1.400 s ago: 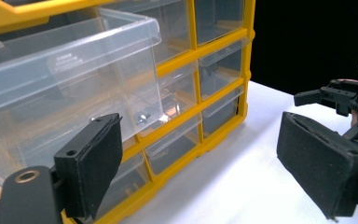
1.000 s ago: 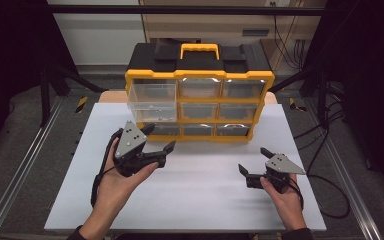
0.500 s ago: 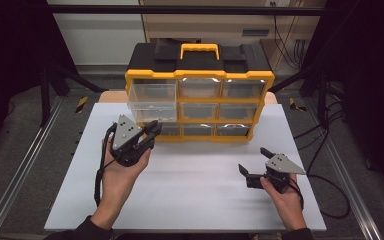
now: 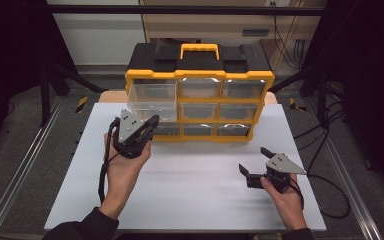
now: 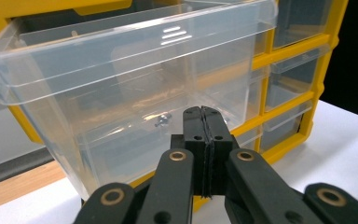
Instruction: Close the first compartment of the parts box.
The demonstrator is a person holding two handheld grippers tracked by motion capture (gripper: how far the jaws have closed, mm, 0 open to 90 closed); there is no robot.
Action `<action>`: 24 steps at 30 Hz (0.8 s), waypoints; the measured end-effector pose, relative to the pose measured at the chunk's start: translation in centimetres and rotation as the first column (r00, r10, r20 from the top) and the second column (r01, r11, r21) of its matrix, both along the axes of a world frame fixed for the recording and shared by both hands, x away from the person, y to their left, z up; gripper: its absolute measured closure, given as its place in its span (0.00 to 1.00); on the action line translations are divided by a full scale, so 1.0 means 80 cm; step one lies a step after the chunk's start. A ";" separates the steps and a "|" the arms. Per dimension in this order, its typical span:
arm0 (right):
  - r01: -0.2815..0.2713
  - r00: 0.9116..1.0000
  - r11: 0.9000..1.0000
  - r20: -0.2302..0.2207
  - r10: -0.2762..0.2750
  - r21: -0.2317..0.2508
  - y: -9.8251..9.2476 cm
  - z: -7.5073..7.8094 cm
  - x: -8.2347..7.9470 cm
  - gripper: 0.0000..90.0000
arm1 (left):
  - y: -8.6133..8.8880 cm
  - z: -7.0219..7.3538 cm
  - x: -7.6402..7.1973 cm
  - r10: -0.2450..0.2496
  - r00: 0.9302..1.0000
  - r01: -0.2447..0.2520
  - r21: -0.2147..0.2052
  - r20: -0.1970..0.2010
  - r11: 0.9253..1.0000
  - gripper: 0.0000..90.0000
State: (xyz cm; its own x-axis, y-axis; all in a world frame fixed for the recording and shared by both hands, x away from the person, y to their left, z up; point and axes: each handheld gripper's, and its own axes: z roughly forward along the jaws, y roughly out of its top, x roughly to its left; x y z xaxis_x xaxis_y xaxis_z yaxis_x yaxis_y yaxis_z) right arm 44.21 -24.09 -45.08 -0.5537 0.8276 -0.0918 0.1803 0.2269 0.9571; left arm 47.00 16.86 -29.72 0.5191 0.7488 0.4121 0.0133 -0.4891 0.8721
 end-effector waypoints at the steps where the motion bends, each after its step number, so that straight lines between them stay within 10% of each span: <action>1: 0.000 1.000 1.000 0.000 0.000 0.000 0.000 0.000 0.000 0.05 | 0.000 -0.001 0.002 -0.001 1.000 0.000 -0.006 -0.004 1.000 0.99; 24: -0.006 1.000 1.000 0.004 0.006 0.009 -0.001 0.001 -0.001 0.05 | -0.012 0.005 0.039 0.054 0.999 -0.054 -0.001 -0.006 0.999 0.99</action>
